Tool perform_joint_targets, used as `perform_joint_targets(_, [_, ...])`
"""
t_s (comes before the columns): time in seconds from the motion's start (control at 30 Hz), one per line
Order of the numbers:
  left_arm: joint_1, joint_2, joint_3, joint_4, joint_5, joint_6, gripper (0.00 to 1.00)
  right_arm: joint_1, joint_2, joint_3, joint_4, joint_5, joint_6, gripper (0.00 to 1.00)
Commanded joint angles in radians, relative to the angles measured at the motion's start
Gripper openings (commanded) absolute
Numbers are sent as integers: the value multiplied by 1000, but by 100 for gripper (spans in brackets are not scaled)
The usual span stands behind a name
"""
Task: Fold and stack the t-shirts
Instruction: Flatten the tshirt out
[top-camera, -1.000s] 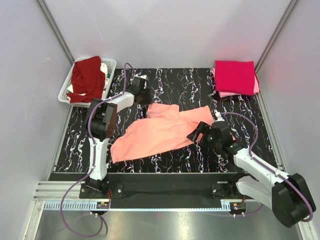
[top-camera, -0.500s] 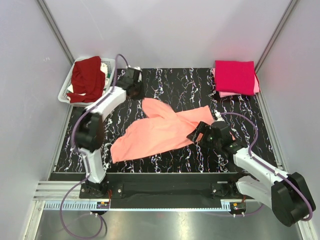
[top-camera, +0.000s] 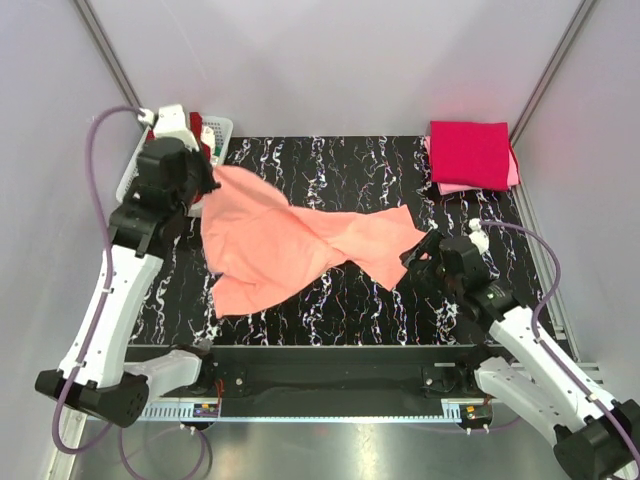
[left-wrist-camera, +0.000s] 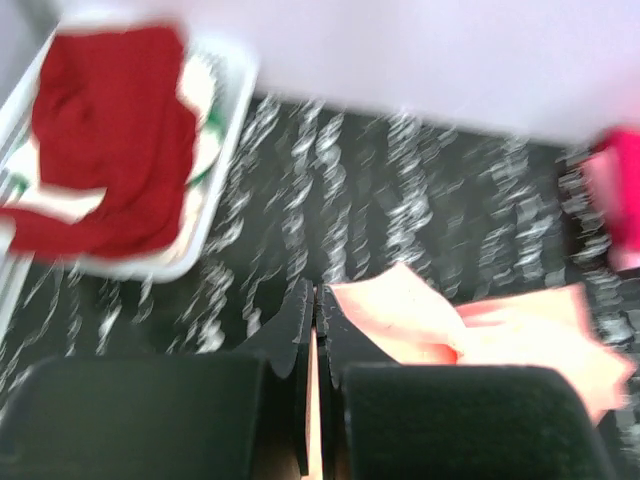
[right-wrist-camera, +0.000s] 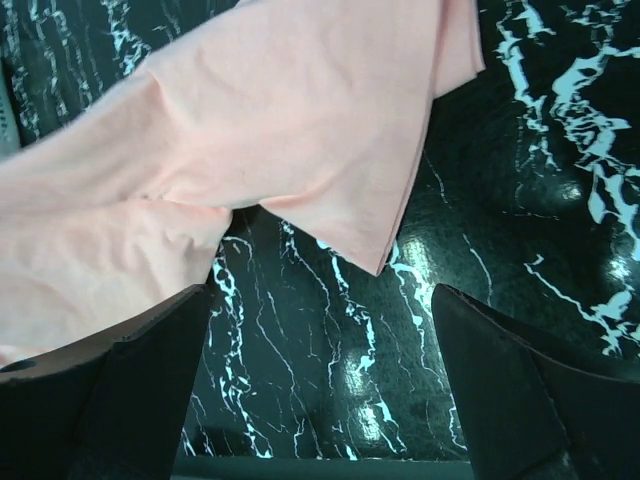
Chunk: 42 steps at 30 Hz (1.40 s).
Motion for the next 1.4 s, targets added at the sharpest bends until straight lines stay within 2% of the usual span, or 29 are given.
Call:
perform_joint_targets(0.0, [21, 13, -157, -31, -58, 24, 0, -2, 62, 50, -119, 69, 46, 99])
perform_joint_targets(0.13, [21, -6, -245, 0, -18, -19, 0, -3, 193, 21, -36, -57, 85, 93])
perform_joint_targets(0.17, [21, -4, -269, 4, -13, -28, 0, -3, 212, -2, -10, -106, 88, 87])
perform_joint_targets(0.23, [21, -6, -294, 24, -2, -32, 0, 3, 267, -18, 67, -149, 88, 83])
perform_joint_targets(0.47, [22, -30, -360, 63, -13, -19, 0, 8, 437, -28, 159, -193, 74, 80])
perform_joint_targets(0.63, [32, -40, -378, 63, -2, -30, 0, 26, 531, 13, 191, -194, 66, 70])
perform_joint_targets(0.8, [41, -49, -384, 66, 7, -35, 0, 28, 603, 56, 182, -197, 40, 65])
perform_joint_targets(0.93, [45, -58, -389, 66, 7, -39, 0, 31, 623, 74, 183, -192, 25, 56])
perform_joint_targets(1.07, [50, -63, -392, 66, 8, -41, 0, 31, 640, 82, 188, -190, 8, 47])
perform_joint_targets(1.17, [53, -61, -398, 69, 14, -44, 0, 35, 636, 74, 200, -187, -1, 32])
perform_joint_targets(1.2, [53, -57, -400, 69, 19, -47, 0, 35, 625, 68, 214, -187, -3, 22])
perform_joint_targets(1.37, [53, -50, -409, 76, 28, -52, 0, 35, 610, 51, 234, -172, -4, 0])
